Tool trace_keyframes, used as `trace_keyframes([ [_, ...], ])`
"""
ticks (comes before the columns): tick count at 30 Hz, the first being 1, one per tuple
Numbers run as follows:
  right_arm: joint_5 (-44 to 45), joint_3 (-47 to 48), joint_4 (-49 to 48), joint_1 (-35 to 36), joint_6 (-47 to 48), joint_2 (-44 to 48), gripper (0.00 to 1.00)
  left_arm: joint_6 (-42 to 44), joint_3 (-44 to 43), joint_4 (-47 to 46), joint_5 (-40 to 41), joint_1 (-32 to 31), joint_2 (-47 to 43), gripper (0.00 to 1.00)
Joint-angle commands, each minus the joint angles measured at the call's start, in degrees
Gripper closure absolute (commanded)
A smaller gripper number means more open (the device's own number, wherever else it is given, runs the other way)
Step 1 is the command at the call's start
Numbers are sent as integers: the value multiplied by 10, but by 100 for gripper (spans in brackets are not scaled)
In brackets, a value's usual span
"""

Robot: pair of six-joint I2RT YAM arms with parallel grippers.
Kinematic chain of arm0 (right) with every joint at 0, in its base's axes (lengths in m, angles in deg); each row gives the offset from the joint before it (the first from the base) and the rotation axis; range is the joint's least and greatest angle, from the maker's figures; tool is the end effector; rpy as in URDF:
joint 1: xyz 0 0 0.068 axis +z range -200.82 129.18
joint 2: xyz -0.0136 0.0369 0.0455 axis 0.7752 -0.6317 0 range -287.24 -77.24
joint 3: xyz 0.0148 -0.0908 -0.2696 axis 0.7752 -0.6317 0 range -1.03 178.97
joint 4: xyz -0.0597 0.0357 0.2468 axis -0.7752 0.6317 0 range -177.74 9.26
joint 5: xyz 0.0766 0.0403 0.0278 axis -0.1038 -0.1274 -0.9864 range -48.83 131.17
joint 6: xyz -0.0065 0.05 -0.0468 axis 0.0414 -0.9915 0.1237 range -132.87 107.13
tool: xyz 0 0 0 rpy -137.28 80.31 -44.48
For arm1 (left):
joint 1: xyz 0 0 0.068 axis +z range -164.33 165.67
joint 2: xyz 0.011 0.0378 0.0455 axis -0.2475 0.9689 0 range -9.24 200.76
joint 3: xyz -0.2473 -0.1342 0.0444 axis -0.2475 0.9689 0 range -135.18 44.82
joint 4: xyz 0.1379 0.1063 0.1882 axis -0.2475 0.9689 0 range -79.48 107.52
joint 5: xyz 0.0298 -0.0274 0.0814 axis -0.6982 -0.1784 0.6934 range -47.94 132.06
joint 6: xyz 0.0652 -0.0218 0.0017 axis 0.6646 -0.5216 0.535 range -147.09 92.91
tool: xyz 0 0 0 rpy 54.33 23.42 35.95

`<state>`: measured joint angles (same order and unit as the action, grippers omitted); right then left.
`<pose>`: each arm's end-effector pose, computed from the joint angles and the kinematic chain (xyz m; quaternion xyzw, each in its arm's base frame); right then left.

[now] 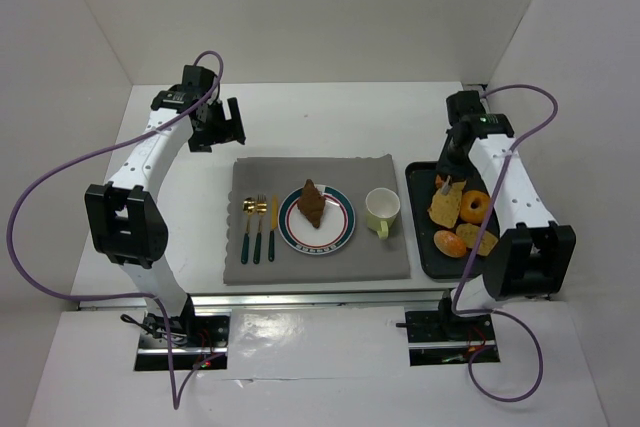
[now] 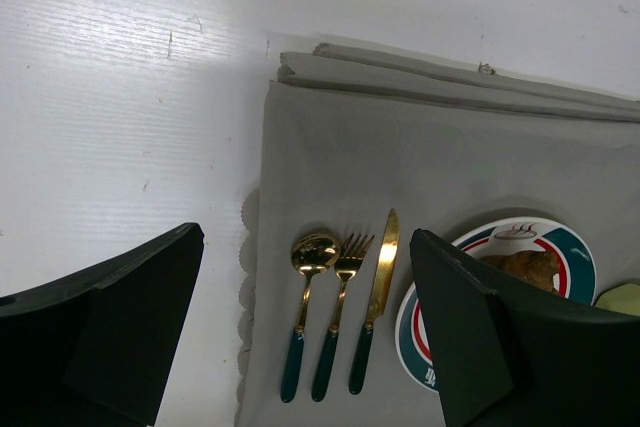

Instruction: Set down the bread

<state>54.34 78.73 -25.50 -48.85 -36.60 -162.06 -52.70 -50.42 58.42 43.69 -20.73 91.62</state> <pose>0.2888 -0.0028 0.3092 0.2060 0.9522 -0.0661 0.2157 0.3912 -0.0423 0.3171 -0.1629 0.9356 -0.0732 0.3046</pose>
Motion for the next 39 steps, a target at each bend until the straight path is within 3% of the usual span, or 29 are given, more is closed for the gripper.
trace_keyframes([
  [1,19,30,15,-7,-6,38,100,7,-1,-10,0,3,-7,2],
  [20,48,119,63,-24,12,62,100,-3,-22,-10,1,3,5,2],
  [24,-34,130,36,-24,45,67,100,-3,-28,-10,1,3,5,2],
  [30,-183,124,-55,66,79,80,100,2,-38,-4,7,3,10,2],
  [39,-215,102,-94,230,84,41,100,-3,-38,2,17,3,5,2],
])
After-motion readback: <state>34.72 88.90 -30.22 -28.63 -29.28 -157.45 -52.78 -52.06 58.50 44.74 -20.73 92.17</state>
